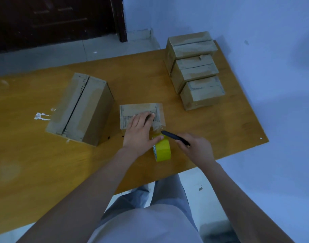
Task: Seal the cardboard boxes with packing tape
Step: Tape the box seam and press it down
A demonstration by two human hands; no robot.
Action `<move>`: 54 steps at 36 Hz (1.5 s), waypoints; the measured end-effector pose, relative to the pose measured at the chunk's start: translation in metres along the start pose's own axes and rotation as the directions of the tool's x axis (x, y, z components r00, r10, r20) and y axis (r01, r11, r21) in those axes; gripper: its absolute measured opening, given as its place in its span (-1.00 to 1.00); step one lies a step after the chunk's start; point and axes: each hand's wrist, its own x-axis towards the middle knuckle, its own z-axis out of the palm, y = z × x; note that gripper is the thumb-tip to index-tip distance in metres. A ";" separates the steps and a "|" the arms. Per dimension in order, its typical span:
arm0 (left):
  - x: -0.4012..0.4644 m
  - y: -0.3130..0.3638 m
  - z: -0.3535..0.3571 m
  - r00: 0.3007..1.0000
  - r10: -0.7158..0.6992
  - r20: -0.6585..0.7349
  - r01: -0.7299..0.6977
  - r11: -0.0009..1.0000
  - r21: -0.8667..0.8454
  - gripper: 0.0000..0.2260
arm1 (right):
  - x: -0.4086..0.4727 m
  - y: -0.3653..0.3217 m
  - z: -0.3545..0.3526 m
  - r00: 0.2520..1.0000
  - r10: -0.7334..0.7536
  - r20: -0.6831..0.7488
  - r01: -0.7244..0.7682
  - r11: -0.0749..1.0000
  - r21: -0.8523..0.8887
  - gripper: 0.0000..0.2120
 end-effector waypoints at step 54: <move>0.013 -0.009 0.031 0.930 0.070 -0.361 -0.047 0.996 0.073 -0.58 | 0.036 -0.054 0.023 0.684 0.464 0.562 -0.720 0.309 0.621 -0.88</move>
